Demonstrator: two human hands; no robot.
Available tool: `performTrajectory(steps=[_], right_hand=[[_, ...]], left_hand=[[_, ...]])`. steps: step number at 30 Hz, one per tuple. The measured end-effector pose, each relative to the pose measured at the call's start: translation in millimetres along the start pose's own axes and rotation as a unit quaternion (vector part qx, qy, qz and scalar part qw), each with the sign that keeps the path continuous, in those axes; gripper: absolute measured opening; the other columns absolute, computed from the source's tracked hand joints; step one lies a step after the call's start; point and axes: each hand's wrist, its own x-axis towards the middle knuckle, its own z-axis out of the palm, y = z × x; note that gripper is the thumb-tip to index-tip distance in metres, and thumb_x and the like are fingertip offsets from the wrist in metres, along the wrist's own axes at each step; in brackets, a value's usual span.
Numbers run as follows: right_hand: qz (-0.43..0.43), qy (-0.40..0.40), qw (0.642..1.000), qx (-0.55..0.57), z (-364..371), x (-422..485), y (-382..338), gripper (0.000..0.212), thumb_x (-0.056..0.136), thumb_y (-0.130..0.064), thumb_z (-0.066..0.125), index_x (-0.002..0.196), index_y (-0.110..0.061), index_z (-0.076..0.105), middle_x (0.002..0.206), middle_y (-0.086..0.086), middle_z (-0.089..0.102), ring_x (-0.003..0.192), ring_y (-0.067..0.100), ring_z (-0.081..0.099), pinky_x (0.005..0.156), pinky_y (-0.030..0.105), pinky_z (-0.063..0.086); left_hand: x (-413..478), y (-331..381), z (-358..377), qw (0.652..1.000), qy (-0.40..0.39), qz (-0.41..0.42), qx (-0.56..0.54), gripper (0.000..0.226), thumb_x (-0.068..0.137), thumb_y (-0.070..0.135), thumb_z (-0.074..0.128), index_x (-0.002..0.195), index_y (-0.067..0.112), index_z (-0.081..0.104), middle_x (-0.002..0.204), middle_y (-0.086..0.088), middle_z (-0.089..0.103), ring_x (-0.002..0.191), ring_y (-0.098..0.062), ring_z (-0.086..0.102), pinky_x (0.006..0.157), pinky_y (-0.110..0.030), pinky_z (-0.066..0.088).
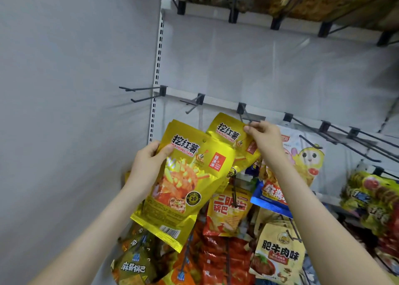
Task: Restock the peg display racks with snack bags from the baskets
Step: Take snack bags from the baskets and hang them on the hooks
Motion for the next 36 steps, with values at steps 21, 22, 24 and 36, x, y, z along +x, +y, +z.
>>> performTrajectory(steps=[21, 22, 24, 36], right_hand=[[0.042, -0.111, 0.992, 0.042, -11.9, 22.9, 9.1, 0.013, 0.093, -0.009, 0.059, 0.083, -0.012, 0.067, 0.060, -0.007, 0.068, 0.052, 0.002, 0.063, 0.051, 0.015, 0.049], [0.048, -0.111, 0.992, 0.047, -11.9, 22.2, 8.7, 0.013, 0.093, -0.009, 0.059, 0.084, -0.013, 0.067, 0.059, -0.007, 0.069, 0.053, 0.003, 0.064, 0.051, 0.015, 0.049], [0.039, -0.106, 0.993, 0.043, -11.8, 20.6, 8.5, 0.009, 0.093, -0.007, 0.057, 0.093, -0.012, 0.066, 0.063, -0.006, 0.069, 0.055, 0.003, 0.064, 0.051, 0.016, 0.049], [0.144, -0.200, 0.958, 0.144, -43.1, -13.7, 12.1, 0.023, 0.090, -0.002, 0.053, 0.084, -0.015, 0.072, 0.077, 0.006, 0.072, 0.064, 0.016, 0.064, 0.055, 0.022, 0.054]], left_hand=[[20.1, -26.1, -6.2, 0.997, 0.051, -0.049, -0.020, 0.011, 0.092, 0.022, 0.061, 0.090, 0.016, 0.069, 0.077, -0.003, 0.074, 0.067, -0.020, 0.068, 0.065, -0.031, 0.052], [20.8, -27.5, -6.5, 0.997, 0.057, -0.049, -0.021, 0.011, 0.092, 0.021, 0.061, 0.089, 0.015, 0.069, 0.076, -0.002, 0.074, 0.066, -0.019, 0.067, 0.064, -0.030, 0.051], [21.0, -29.3, -6.7, 0.996, 0.066, -0.050, -0.017, 0.012, 0.092, 0.022, 0.061, 0.088, 0.014, 0.069, 0.074, -0.001, 0.073, 0.063, -0.017, 0.067, 0.061, -0.028, 0.050], [7.3, -26.4, -10.2, 0.993, 0.088, -0.074, -0.016, 0.019, 0.095, 0.029, 0.058, 0.092, 0.013, 0.070, 0.083, -0.010, 0.074, 0.074, -0.027, 0.071, 0.071, -0.041, 0.057]])
